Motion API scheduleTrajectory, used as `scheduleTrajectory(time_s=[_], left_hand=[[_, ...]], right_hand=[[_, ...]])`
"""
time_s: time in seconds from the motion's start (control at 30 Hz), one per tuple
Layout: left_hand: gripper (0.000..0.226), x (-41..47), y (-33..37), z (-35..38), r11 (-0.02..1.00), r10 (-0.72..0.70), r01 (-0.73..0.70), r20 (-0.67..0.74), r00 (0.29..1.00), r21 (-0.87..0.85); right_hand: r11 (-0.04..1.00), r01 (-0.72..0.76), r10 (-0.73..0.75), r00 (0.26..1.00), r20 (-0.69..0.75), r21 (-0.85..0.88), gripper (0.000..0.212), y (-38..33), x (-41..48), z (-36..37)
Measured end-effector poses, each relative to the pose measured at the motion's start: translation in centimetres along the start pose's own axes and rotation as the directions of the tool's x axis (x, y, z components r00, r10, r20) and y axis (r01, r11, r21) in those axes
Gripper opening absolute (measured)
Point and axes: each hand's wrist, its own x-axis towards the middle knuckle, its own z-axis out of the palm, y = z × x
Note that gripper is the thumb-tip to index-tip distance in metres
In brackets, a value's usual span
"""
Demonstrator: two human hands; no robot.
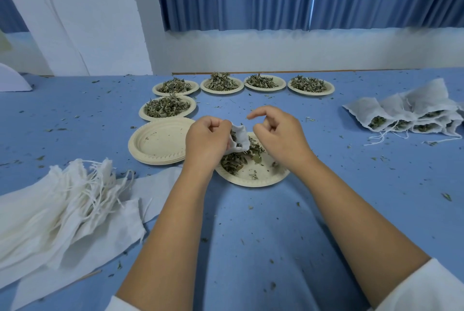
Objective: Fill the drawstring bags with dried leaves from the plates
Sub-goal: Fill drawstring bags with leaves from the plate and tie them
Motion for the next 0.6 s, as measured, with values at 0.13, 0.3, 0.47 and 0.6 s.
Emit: scheduleTrajectory(time_s=[0.13, 0.3, 0.47, 0.6], left_hand=[[0.010, 0.11, -0.26, 0.02, 0.998, 0.015, -0.019, 0.067, 0.998, 0.065], [0.008, 0.15, -0.45, 0.30, 0.991, 0.039, -0.053, 0.119, 0.992, 0.124], [0.009, 0.19, -0.52, 0.31, 0.992, 0.033, -0.046, 0.113, 0.993, 0.115], [0.010, 0.26, -0.52, 0.28, 0.992, 0.035, -0.047, 0.103, 0.994, 0.115]], right_hand=[[0.980, -0.184, 0.171, 0.973, 0.156, 0.074, 0.020, 0.25, 0.42, 0.05], [0.934, -0.350, 0.294, 0.870, 0.394, 0.076, 0.039, 0.02, -0.09, 0.24], [0.839, -0.500, 0.422, 0.848, 0.320, 0.217, 0.016, 0.37, 0.20, 0.20], [0.692, -0.599, 0.533, 0.801, 0.274, 0.404, 0.011, 0.70, 0.72, -0.30]])
